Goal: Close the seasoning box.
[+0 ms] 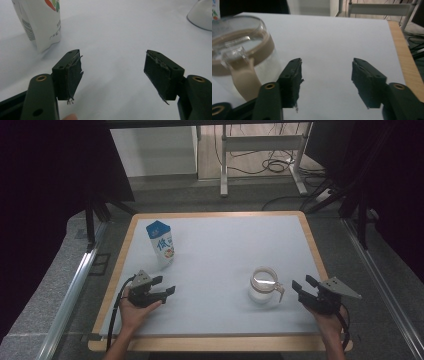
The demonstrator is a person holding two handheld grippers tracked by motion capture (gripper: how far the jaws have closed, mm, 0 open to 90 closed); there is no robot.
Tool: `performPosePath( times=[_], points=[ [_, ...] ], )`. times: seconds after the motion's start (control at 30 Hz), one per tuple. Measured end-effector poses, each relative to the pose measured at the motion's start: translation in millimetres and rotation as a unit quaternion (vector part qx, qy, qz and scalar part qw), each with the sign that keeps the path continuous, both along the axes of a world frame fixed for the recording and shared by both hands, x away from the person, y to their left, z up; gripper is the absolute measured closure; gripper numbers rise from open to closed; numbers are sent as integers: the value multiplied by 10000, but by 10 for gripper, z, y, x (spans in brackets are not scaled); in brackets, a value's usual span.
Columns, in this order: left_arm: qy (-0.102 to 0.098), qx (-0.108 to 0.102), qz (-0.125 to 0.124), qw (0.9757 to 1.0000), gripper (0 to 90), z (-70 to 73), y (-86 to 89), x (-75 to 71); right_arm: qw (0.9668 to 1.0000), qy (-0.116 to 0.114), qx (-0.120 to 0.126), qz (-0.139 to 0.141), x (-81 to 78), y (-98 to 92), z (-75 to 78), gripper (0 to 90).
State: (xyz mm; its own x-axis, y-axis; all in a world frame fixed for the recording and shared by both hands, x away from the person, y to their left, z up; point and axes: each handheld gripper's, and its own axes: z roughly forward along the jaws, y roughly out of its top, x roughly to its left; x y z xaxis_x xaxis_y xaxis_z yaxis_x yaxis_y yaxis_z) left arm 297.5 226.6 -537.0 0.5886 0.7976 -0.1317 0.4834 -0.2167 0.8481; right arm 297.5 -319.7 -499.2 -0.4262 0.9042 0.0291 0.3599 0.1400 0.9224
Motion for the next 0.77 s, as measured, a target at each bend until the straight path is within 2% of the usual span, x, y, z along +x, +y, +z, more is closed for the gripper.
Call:
performPosePath(
  times=[0.23,0.5,0.77],
  points=[
    [15,-49,-9,10000,301,7,5,-3,9995,272,-155,-49,89,-15,-120,336],
    [9,-60,29,10000,301,20,36,-21,9998,168,-123,-39,99,-22,-114,327],
    [-7,-67,37,10000,301,38,42,-23,9998,167,-83,21,97,-3,-107,327]
  ],
)
